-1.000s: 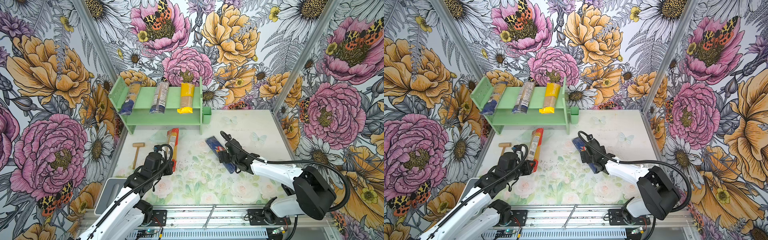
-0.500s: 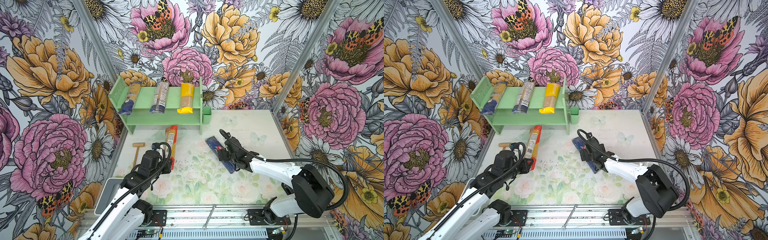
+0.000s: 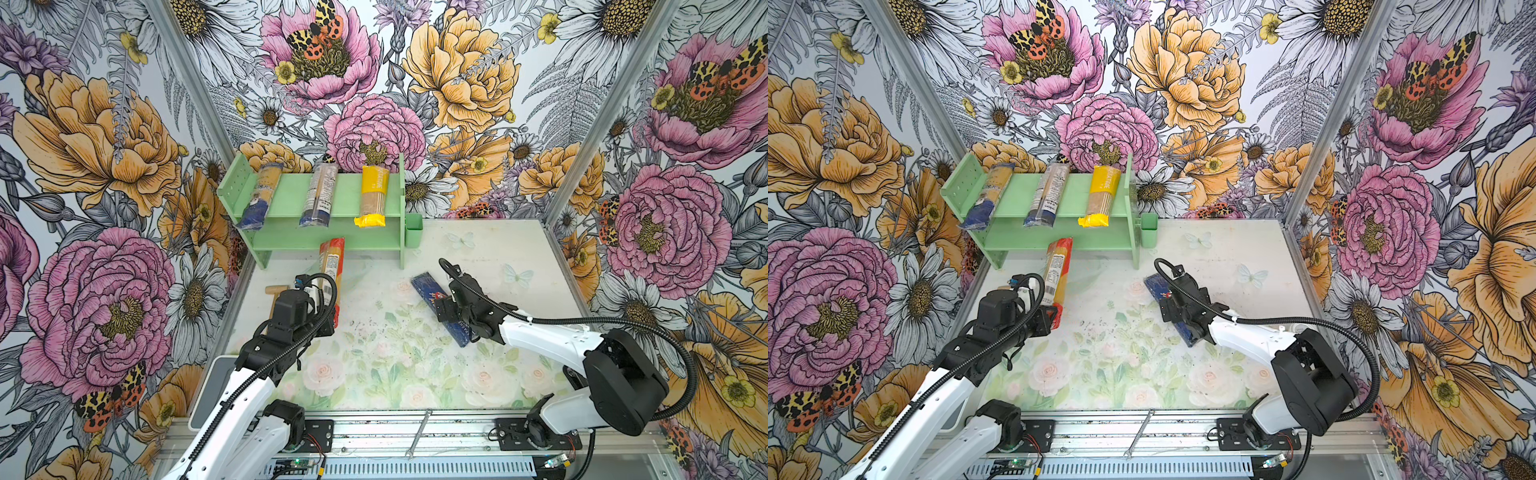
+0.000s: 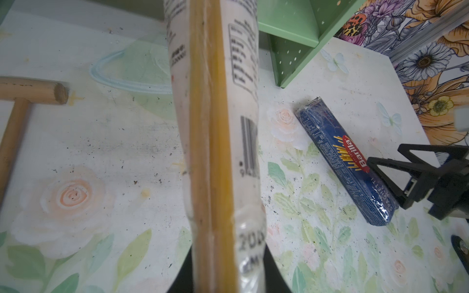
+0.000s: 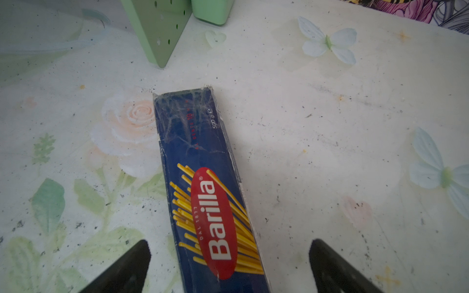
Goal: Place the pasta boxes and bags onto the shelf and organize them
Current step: 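Carry the upright red-and-white bag toward the lower shelf tier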
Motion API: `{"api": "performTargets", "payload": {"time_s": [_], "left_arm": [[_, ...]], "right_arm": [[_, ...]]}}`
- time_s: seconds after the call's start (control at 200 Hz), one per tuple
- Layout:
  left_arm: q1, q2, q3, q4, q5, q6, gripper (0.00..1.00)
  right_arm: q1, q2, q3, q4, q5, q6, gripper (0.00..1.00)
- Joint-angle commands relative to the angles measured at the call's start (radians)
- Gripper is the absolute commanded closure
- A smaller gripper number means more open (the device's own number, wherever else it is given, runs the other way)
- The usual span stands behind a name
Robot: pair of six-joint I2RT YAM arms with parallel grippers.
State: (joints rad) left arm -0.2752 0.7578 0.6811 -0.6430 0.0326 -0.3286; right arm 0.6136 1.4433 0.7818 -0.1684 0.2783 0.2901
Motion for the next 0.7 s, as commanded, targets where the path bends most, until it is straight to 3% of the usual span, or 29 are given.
{"api": "performTargets", "payload": {"time_s": [0.0, 0.696], "left_arm": [[0.035, 0.009, 0.078, 0.2, 0.024, 0.058, 1.0], [0.148, 0.084, 0.112, 0.259, -0.003, 0.157, 1.0]], "right_arm": [[-0.007, 0.002, 0.022, 0.007, -0.013, -0.011, 0.0], [-0.01, 0.005, 0.035, 0.009, -0.036, -0.041, 0.01]]}}
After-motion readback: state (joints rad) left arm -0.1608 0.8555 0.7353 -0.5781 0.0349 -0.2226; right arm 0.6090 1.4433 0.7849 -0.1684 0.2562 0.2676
